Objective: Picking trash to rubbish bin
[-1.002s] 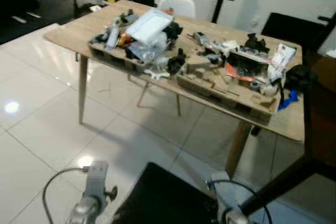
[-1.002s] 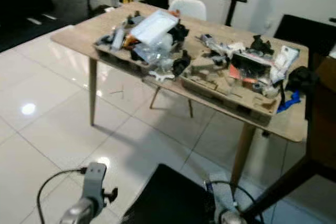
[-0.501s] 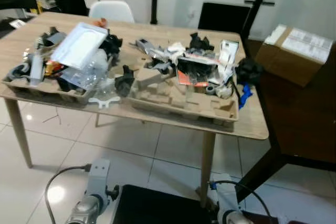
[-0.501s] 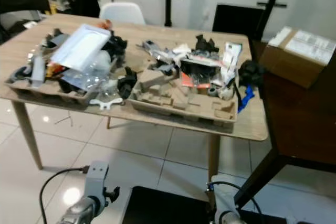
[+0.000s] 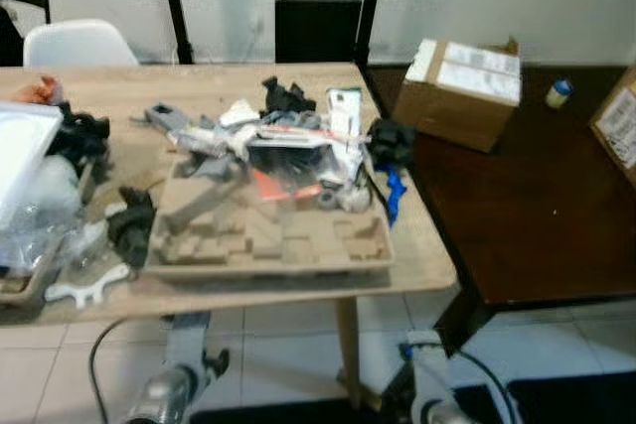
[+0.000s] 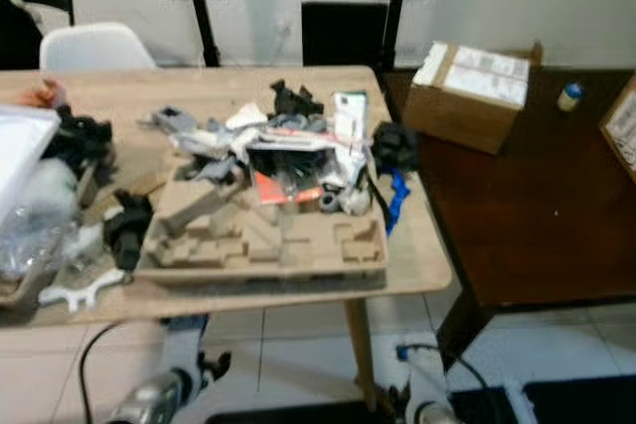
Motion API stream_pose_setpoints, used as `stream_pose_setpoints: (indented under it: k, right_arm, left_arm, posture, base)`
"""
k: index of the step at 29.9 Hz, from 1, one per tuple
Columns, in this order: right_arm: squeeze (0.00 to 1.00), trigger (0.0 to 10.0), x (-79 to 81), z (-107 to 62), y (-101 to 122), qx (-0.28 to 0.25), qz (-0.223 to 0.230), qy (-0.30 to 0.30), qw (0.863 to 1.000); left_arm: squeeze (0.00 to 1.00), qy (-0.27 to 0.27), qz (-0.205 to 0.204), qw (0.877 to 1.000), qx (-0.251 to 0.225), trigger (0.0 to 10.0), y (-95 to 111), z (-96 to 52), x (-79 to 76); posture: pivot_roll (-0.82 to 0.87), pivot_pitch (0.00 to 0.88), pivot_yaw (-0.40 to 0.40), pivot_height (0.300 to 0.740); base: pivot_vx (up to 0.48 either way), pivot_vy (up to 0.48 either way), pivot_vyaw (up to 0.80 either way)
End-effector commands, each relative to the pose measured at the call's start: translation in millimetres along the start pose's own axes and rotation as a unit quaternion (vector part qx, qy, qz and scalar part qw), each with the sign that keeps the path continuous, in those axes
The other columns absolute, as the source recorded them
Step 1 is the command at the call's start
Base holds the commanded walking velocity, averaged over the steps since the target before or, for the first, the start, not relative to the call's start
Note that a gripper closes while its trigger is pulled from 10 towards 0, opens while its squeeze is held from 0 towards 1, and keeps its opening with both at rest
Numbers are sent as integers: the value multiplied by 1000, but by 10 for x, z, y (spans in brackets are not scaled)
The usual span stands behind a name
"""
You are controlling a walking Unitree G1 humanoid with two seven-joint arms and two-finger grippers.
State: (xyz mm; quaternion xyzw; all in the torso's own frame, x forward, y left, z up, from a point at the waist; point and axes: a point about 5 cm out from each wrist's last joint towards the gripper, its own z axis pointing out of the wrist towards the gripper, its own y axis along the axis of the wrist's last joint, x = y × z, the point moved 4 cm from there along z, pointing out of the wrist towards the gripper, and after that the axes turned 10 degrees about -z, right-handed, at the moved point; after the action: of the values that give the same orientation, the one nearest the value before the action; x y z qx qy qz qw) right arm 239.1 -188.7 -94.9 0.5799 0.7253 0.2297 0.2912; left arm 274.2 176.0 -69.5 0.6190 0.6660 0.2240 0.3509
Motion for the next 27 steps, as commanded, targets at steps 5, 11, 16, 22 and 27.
stream_pose_setpoints:
  k: [5, 11, 16, 22, 27]
  right_arm:
    - [0, 10000, -10, -24, -97, 11, 0, -3, 1000]
    - [0, 10000, -6, -28, -92, 6, -2, -1, 1000]
    - [0, 10000, -17, -23, -55, -1, -8, 2, 1000]
    - [0, 10000, 10, -6, 17, -7, -33, 31, 999]
    - [0, 10000, -28, 21, 175, -26, -41, 40, 998]
  left_arm:
    - [0, -1, 11, 1000, 7, 10000, -80, -30, 30]
    - [0, -4, -5, 1000, 15, 10000, -111, -33, 24]
    - [0, 14, -1, 1000, 1, 10000, -93, -42, 63]
    - [0, 75, -15, 996, -50, 10000, 72, -74, 242]
    - [0, 75, -13, 995, -57, 10000, 59, -113, 299]
  posture:
    - [-82, 96, 48, 740]
    - [-75, 97, 42, 740]
    - [-71, 96, 37, 740]
    - [-59, 95, 26, 740]
    - [-54, 90, 14, 740]
  base:
    - [0, 0, 0]
    - [0, -137, 0]
    - [0, -384, 0]
    - [0, 0, 0]
    - [0, 0, 0]
